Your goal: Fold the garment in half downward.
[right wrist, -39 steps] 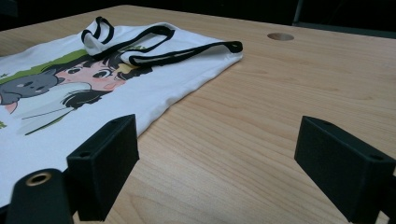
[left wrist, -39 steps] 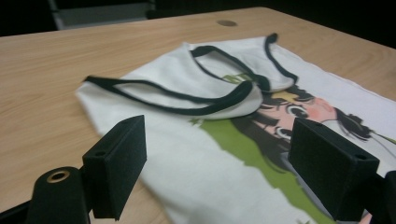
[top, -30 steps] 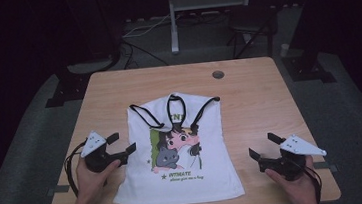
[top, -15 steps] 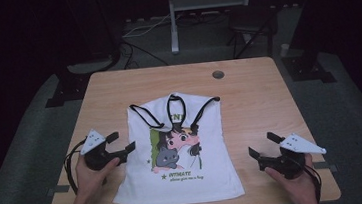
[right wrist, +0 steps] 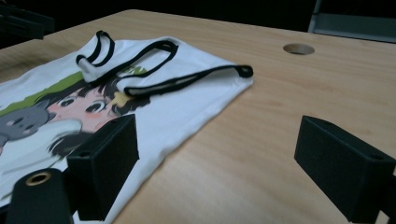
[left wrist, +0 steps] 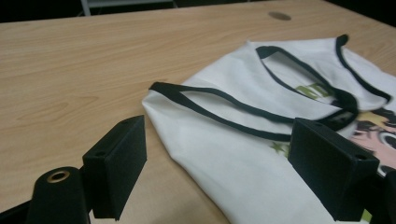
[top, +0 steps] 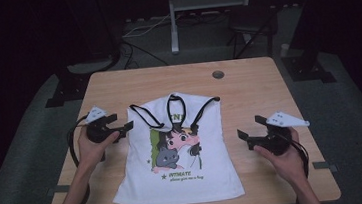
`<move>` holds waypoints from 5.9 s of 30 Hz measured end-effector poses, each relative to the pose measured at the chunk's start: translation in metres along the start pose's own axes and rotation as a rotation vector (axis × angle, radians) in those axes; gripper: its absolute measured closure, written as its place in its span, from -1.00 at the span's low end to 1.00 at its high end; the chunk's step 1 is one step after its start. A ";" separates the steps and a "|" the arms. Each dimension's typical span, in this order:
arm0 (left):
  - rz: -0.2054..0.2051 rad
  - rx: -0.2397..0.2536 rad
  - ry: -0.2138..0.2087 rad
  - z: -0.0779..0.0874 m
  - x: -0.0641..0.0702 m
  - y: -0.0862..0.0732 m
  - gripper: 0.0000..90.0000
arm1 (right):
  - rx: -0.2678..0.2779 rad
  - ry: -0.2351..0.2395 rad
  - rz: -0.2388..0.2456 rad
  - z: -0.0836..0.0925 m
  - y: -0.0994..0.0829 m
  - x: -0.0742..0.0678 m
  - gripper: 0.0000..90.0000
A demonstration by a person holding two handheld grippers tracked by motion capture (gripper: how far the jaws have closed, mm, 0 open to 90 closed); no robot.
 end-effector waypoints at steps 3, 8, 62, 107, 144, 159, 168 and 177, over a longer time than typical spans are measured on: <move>-0.004 -0.028 0.001 -0.011 -0.006 0.005 -0.57 | -0.015 0.006 0.012 -0.013 0.013 0.004 -0.71; 0.003 -0.076 0.002 -0.030 -0.018 0.016 -0.57 | -0.053 0.019 0.018 -0.038 0.029 0.012 -0.71; 0.003 -0.236 -0.049 -0.085 -0.030 0.011 0.81 | -0.325 0.073 0.049 -0.175 0.025 0.041 0.69; 0.081 -0.022 -0.082 -0.056 -0.021 0.073 0.83 | -0.141 0.134 -0.100 -0.137 0.073 0.040 0.87; -0.023 0.075 -0.234 0.017 0.029 0.073 0.83 | -0.047 0.359 -0.051 -0.050 0.067 -0.002 0.86; -0.058 0.055 -0.298 0.041 0.047 0.037 0.83 | -0.107 0.429 0.003 -0.029 0.040 -0.017 0.85; -0.099 -0.077 -0.329 0.045 0.059 -0.013 0.82 | -0.279 0.428 0.105 -0.023 -0.009 -0.027 0.85; -0.221 -0.135 -0.298 0.051 0.075 -0.038 0.81 | -0.349 0.396 0.192 -0.017 -0.037 -0.038 0.84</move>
Point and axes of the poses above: each handheld gripper's, and its own axes: z roughly backward along the jaws, y roughly out of its top, x roughly to its right, the point moved 9 cm from there along -z, roughly forward along the jaws, and after that the axes turned 7 degrees about -z, right-handed, at the moved point
